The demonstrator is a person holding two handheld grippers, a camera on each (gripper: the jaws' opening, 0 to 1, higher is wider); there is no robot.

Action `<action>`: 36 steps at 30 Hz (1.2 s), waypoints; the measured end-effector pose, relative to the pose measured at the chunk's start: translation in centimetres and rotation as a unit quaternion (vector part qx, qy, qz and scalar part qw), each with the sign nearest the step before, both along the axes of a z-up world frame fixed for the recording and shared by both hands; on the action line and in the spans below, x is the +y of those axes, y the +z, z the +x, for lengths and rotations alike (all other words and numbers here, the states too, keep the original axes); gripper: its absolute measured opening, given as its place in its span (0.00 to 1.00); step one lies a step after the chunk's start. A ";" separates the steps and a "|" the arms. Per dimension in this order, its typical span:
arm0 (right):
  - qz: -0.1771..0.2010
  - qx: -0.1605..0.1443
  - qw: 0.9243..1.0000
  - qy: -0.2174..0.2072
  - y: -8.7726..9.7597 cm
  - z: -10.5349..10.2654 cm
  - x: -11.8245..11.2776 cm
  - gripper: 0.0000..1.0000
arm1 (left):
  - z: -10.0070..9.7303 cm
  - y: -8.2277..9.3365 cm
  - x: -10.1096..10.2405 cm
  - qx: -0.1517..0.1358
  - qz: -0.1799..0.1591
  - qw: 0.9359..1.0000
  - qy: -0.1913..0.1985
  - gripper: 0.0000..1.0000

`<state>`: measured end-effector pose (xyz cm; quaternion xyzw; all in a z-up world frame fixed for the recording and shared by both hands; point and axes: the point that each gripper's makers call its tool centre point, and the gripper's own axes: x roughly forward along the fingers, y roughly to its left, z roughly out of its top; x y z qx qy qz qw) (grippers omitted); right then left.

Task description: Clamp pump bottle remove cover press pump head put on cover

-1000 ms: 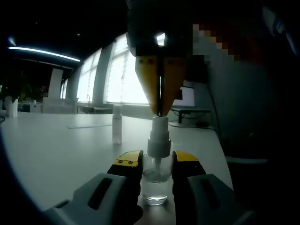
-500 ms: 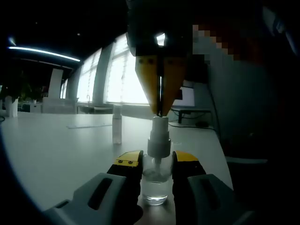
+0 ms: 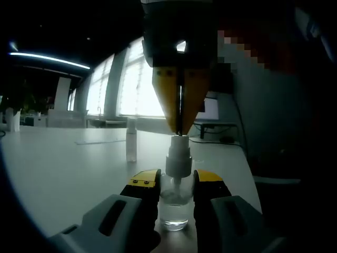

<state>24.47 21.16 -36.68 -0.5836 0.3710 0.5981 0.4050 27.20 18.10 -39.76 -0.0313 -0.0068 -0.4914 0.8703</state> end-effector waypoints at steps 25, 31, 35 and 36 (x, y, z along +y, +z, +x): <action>0.000 -0.010 1.000 0.008 0.5 0.0 0.0 0.00 | -0.1 0.0 -0.1 -0.001 0.000 1.000 0.000 0.16; 0.002 -0.008 1.000 0.003 0.5 0.0 0.0 0.00 | -0.2 0.0 -0.1 -0.001 0.000 1.000 0.000 0.16; 0.004 -0.007 1.000 0.001 0.5 0.0 0.0 0.00 | -0.1 0.0 -0.1 -0.001 0.000 1.000 0.000 0.16; 0.004 -0.007 1.000 0.001 0.5 0.0 0.0 0.00 | -0.1 0.0 -0.1 -0.001 0.000 1.000 0.000 0.16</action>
